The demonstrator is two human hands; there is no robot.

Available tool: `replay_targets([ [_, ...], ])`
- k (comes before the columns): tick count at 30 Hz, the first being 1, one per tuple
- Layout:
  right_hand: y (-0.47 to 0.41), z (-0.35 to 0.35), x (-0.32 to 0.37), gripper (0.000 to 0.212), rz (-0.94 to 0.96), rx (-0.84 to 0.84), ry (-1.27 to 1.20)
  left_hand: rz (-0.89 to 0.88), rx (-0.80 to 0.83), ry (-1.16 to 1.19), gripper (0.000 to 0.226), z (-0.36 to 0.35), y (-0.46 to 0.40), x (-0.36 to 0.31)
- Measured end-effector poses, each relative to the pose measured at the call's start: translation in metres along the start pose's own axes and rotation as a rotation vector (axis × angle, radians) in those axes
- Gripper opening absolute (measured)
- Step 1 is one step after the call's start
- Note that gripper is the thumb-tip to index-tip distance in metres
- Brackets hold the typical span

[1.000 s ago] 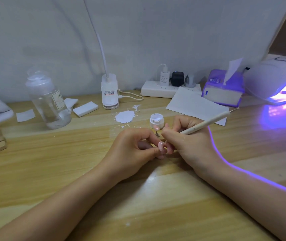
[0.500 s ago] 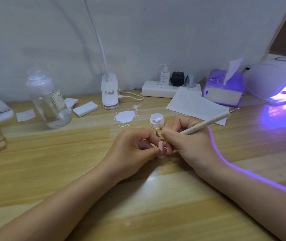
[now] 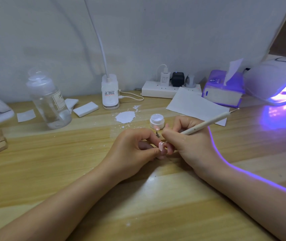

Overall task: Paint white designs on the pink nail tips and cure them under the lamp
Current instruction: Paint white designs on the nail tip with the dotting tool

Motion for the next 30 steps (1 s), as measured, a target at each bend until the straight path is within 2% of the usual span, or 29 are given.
replay_targets([
  [18,0.0009,-0.0006,0.0019,0.039,-0.003,-0.001,0.013,-0.004,0.010,0.018,0.011,0.0002,0.0003,0.0004],
  [30,0.0011,0.0004,0.0000,0.045,-0.014,-0.011,0.006,0.002,0.005,0.003,0.011,0.0001,-0.0001,0.0014],
])
Point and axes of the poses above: each hand's wrist, its own y-axis away from the middle knuckle, its own z-axis out of the back of the hand, x = y × z, the point moved 3 cm from there along -y, towards the middle knuckle, and after that the axes turned 7 degrees about x, right-handed, at the moved point
